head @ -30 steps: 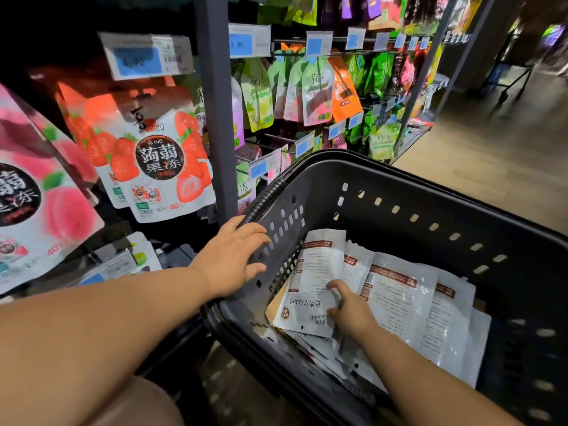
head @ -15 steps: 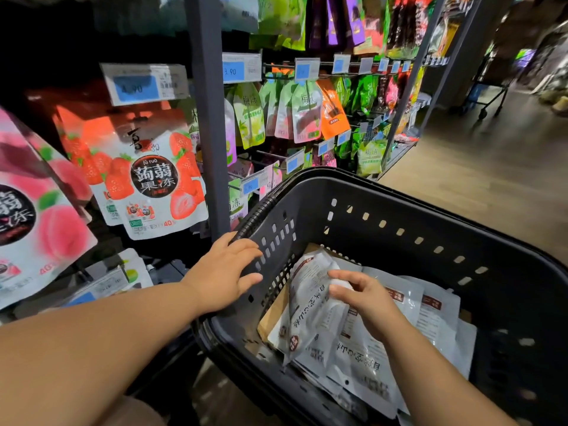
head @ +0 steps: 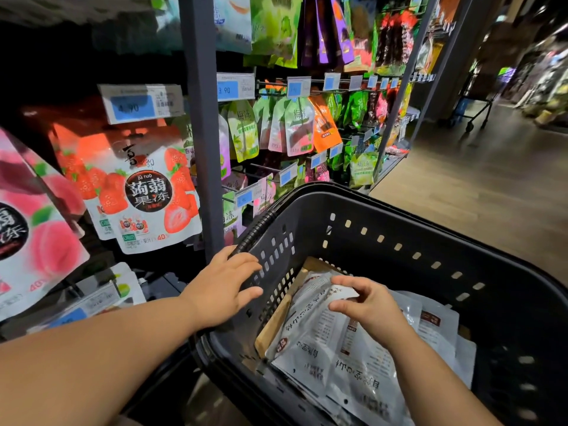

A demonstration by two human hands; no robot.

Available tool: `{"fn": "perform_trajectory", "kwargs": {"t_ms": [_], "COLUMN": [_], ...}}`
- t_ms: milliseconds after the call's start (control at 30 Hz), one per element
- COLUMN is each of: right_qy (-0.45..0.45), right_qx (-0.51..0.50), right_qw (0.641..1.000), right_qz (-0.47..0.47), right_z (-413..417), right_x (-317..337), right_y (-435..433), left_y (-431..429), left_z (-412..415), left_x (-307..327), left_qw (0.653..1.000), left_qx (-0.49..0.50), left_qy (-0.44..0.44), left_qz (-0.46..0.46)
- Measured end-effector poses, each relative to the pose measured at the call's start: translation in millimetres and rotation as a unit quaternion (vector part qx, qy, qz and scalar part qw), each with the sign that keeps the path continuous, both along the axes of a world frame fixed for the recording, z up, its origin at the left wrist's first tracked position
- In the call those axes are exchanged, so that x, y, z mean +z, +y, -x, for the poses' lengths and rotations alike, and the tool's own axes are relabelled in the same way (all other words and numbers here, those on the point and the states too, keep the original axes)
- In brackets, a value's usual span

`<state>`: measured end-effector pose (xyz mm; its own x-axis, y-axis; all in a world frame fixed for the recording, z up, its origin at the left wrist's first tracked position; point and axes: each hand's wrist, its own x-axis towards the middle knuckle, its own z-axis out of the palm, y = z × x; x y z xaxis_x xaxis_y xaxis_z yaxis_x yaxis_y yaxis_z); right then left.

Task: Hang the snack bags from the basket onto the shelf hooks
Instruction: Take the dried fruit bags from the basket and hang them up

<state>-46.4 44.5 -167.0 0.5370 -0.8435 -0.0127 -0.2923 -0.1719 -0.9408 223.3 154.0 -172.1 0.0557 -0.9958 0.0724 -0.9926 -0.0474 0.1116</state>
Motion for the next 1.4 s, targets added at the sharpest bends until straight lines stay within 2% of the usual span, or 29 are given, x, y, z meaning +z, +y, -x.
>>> {"fn": "perform_trajectory", "kwargs": {"t_ms": [267, 367, 433, 500, 600, 700, 900, 1033, 1133, 1233, 1400], "right_qy": [-0.009, 0.039, 0.042, -0.008, -0.114, -0.188, -0.25, -0.311, -0.345, -0.352, -0.321], "right_qx": [-0.103, -0.14, -0.171, -0.176, -0.145, -0.138, -0.102, -0.051, -0.022, -0.026, -0.03], "right_qw": [0.975, 0.93, 0.91, 0.932, 0.974, 0.971, 0.963, 0.949, 0.938, 0.935, 0.946], "right_qz": [0.198, 0.337, 0.375, 0.318, 0.131, 0.046, 0.025, 0.001, -0.022, -0.022, -0.019], "right_z": [3.0, 5.1, 7.3, 10.4, 13.6, 11.1, -4.6, -25.5, -42.3, -54.7, -64.5], "right_x": [-0.1, 2.6, 5.9, 8.3, 11.3, 14.7, 25.3, 36.5, 47.7, 52.3, 52.2], "right_y": [-9.8, -13.6, -14.8, -14.8, -12.1, -7.0, -2.2, -0.1, 1.6, 0.2, -2.7], "left_y": [-5.5, -4.7, -4.3, -3.9, -3.5, -3.5, -0.6, 1.7, 3.8, 7.2, 11.0], "left_z": [2.4, 3.7, 3.9, 4.6, 4.8, 5.3, 4.6, 5.8, 6.7, 8.6, 10.3], "left_x": [2.0, 3.3, 3.0, 3.5, 3.2, 3.6, 4.9, 9.4, 8.4, 8.4, 10.8], "left_qw": [1.0, 1.0, 0.999, 0.999, 0.998, 0.996, 0.992, 0.979, 0.945, 0.885, 0.86], "left_qx": [0.01, 0.012, 0.02, 0.024, 0.028, 0.033, 0.029, 0.01, 0.025, 0.048, 0.08], "left_qy": [-0.003, 0.005, 0.026, 0.044, 0.063, 0.078, 0.119, 0.204, 0.322, 0.459, 0.502], "left_qz": [0.01, 0.011, 0.007, 0.005, 0.002, 0.004, -0.006, 0.014, 0.055, 0.055, 0.044]}}
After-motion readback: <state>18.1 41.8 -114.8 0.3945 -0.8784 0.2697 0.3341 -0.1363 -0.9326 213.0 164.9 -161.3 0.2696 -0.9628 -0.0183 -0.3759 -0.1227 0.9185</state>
